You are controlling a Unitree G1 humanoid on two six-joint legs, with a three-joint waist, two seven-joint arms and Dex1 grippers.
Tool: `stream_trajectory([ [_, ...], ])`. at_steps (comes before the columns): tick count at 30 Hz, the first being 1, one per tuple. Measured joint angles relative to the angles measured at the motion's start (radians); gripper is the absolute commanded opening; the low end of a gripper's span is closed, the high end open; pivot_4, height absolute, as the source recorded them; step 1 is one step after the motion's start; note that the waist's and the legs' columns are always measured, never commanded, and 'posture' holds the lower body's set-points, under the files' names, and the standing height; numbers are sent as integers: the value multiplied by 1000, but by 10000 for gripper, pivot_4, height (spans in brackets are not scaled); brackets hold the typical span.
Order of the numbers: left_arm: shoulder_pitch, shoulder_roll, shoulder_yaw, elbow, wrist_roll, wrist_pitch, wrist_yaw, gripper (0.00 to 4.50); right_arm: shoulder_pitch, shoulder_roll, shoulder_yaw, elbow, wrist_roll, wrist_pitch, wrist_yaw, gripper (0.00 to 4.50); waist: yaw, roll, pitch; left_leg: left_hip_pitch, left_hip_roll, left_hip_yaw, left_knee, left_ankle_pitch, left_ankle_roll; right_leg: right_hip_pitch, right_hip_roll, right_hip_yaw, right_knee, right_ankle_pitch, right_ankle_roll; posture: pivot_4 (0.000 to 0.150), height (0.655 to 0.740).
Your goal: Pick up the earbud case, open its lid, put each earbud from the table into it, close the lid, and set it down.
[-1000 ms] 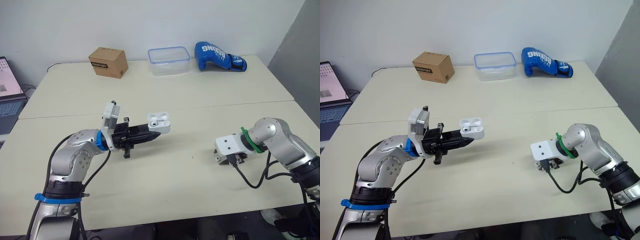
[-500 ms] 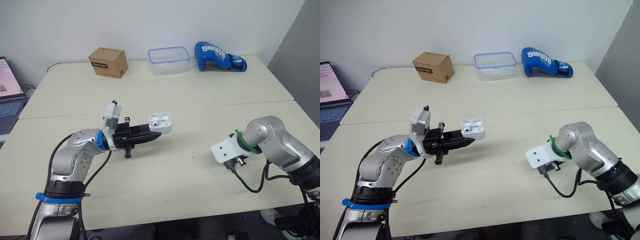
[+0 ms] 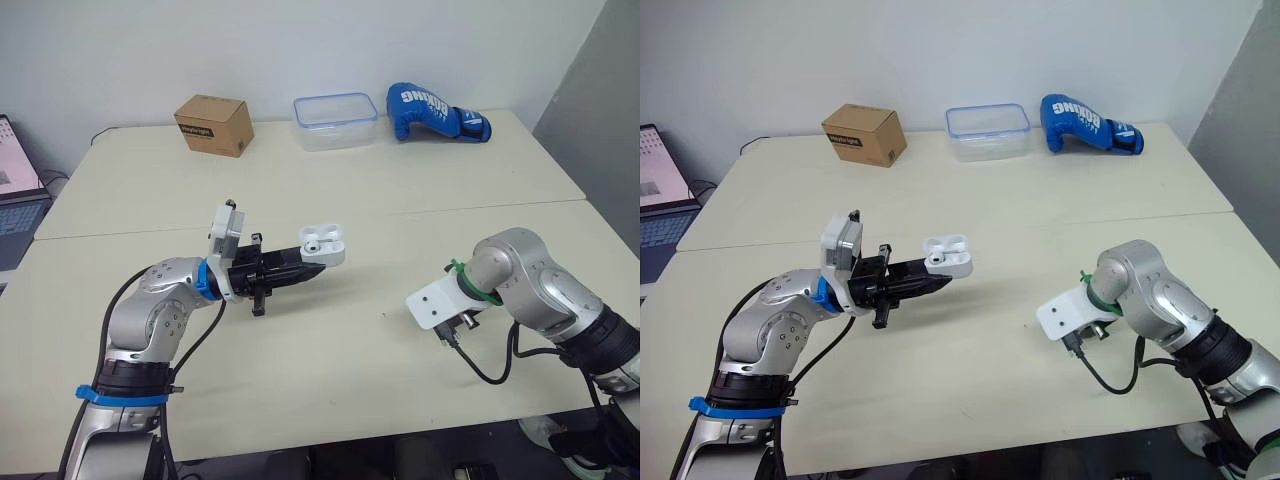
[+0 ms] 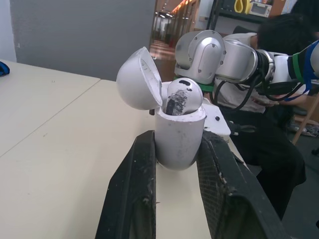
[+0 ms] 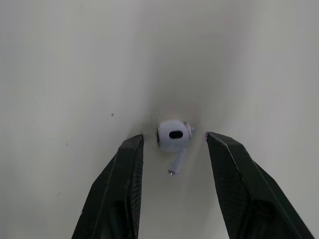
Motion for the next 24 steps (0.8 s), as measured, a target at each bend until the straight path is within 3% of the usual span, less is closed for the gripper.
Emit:
stream_trajectory([
  [24,20,-2,0,0,1,-33,4,8063,-15,-32,49,-20,7,4,3,20102,0,0,0,0,0,0,0,0,0,0,0,0,0,0,0,1500,7307],
])
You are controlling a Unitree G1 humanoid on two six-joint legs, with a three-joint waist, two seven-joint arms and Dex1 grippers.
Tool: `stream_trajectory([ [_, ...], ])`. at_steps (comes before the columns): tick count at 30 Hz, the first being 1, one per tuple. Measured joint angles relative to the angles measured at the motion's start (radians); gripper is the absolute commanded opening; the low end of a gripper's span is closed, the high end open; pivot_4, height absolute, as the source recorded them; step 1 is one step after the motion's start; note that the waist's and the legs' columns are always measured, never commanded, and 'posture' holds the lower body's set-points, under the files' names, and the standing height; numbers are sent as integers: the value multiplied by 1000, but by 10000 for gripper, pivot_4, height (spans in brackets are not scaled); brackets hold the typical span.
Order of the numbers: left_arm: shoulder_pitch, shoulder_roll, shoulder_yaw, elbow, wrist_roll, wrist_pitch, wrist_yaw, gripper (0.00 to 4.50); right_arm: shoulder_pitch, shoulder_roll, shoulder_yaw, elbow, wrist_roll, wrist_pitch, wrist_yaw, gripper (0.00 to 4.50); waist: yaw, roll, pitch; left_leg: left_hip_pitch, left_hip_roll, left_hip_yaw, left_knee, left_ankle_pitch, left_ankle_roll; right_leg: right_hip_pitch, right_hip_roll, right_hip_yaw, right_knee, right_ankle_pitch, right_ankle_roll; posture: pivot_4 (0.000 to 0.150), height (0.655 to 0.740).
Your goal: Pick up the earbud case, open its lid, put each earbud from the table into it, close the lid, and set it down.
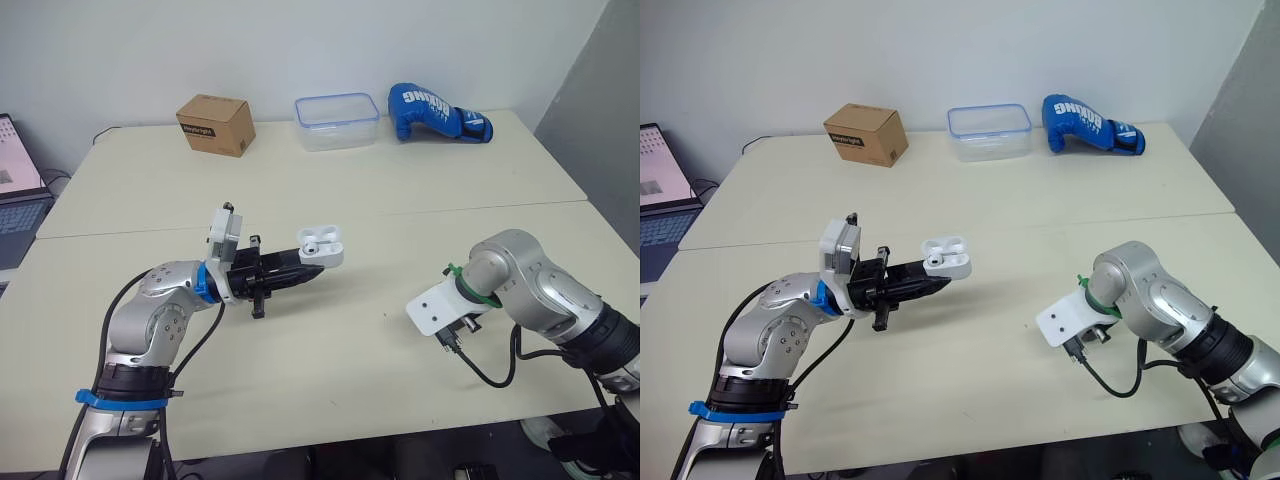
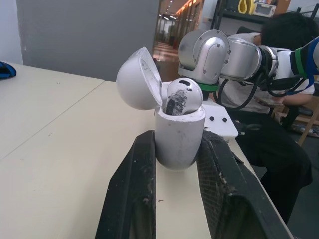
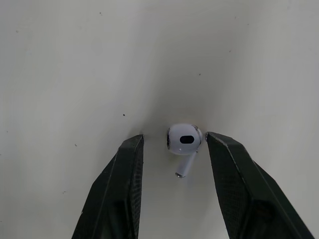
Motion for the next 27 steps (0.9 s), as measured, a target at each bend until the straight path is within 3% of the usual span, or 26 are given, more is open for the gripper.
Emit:
stream_trajectory([
  [9,0,0,0,0,0,0,1,8063,0,1,1,-2,-2,6,1,20102,0,0,0,0,0,0,0,0,0,0,0,0,0,0,0,1500,7307],
  [13,0,0,0,0,0,0,3,8063,0,0,5,-7,-3,6,1,11443,0,0,0,0,0,0,0,0,0,0,0,0,0,0,0,1500,7307],
  [27,0,-2,0,0,0,-3,17,8063,-26,-13,61,-29,-19,5,1,11443,0,0,0,0,0,0,0,0,0,0,0,0,0,0,0,1500,7307],
])
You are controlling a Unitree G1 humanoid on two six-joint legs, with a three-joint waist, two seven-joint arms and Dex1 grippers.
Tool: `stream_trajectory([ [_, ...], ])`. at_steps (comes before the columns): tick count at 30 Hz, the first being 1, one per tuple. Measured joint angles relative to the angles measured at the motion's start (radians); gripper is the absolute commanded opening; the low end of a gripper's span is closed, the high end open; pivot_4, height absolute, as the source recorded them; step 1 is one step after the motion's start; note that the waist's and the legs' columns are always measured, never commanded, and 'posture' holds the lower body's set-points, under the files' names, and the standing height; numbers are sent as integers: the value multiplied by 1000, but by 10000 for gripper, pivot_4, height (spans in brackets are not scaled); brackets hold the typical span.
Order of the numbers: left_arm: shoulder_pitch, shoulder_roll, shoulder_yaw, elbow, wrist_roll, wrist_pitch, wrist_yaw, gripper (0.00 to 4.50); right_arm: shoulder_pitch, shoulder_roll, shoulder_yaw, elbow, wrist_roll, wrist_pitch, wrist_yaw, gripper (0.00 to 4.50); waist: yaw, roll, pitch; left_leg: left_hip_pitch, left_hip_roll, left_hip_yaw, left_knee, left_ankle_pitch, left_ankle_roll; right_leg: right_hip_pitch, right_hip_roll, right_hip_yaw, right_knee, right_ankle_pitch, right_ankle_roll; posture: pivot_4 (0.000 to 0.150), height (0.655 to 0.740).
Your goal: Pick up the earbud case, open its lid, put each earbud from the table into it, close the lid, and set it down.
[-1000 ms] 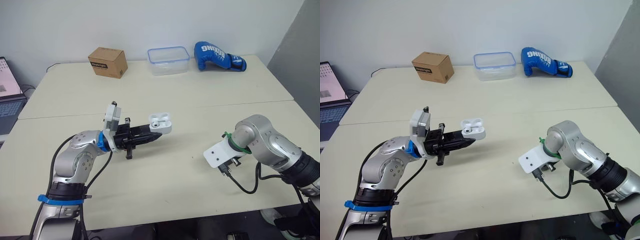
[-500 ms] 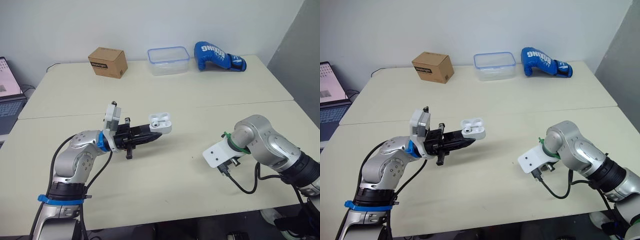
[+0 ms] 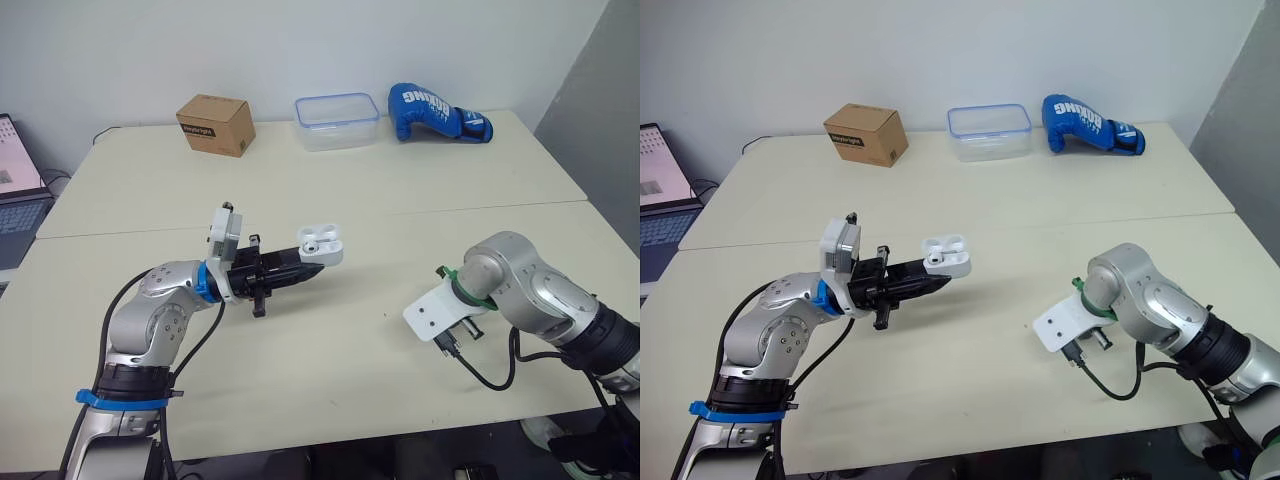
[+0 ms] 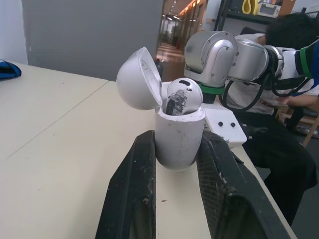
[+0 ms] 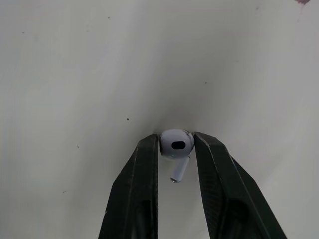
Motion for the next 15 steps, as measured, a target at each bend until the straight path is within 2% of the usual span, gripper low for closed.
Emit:
stream_trajectory([
  [12,18,-8,0,0,3,-7,-3,8063,-16,-23,52,-42,-1,30,0,11443,0,0,0,0,0,0,0,0,0,0,0,0,0,0,0,1500,7307],
  [13,19,-8,0,1,4,-9,-4,8063,-16,-22,53,-44,-2,34,0,7570,0,0,0,0,0,0,0,0,0,0,0,0,0,0,0,1500,7307],
  [15,19,-8,0,1,7,-20,-8,8063,-16,-22,56,-48,-4,45,1,3671,0,0,0,0,0,0,0,0,0,0,0,0,0,0,0,1500,7307],
])
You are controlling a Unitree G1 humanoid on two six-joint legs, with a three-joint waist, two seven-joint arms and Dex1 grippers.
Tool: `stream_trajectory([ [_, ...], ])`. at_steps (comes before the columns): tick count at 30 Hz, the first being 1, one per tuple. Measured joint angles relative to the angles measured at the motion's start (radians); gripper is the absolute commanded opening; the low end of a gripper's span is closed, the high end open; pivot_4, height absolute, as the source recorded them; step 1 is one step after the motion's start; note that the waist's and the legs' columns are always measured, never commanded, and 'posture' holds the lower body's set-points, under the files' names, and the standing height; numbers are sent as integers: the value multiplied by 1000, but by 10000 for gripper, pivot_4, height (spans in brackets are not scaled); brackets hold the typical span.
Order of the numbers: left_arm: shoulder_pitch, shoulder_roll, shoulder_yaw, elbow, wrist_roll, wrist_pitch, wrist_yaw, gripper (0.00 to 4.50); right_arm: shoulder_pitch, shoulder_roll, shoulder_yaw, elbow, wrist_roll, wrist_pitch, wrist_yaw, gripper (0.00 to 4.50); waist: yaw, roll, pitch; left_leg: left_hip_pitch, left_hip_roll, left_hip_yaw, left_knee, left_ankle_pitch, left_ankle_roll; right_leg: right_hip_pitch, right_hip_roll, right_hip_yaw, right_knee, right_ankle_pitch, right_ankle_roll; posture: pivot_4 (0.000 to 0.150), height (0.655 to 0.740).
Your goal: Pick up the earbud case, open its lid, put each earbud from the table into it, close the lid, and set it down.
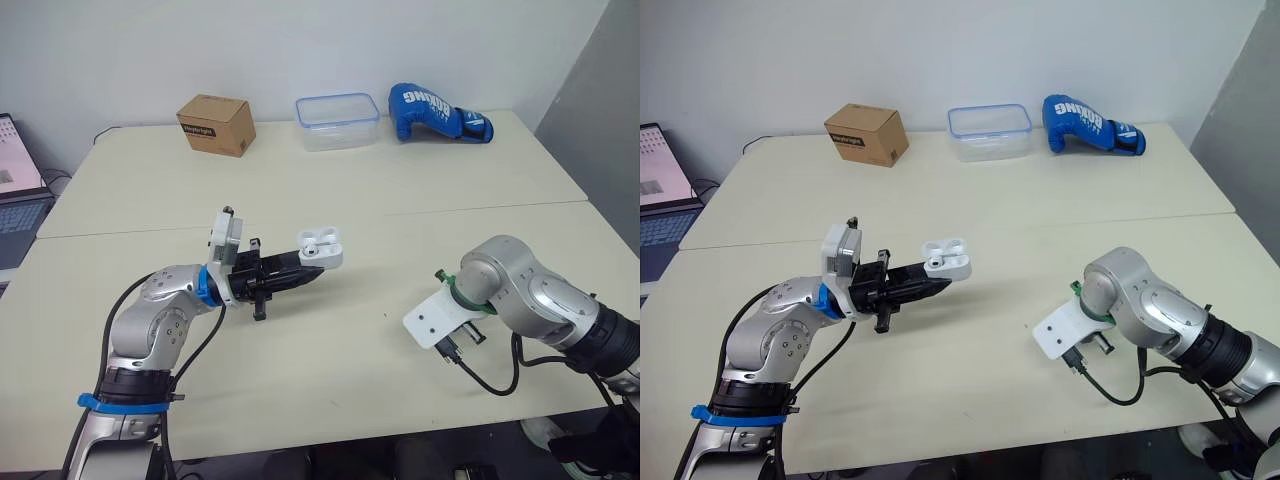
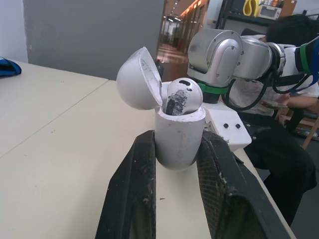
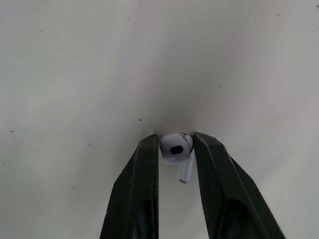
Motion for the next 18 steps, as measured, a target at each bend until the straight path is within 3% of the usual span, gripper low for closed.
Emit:
stream_trajectory([
  [12,0,-2,0,24,12,-23,-18,8063,2,-4,4,-31,3,81,1,3687,0,0,0,0,0,0,0,0,0,0,0,0,0,0,0,1500,7307],
  [18,-1,-12,0,59,21,-42,-31,8063,-4,-2,-109,-32,111,277,1,3687,1,0,0,0,0,0,0,0,0,0,0,0,0,0,0,1500,7307],
])
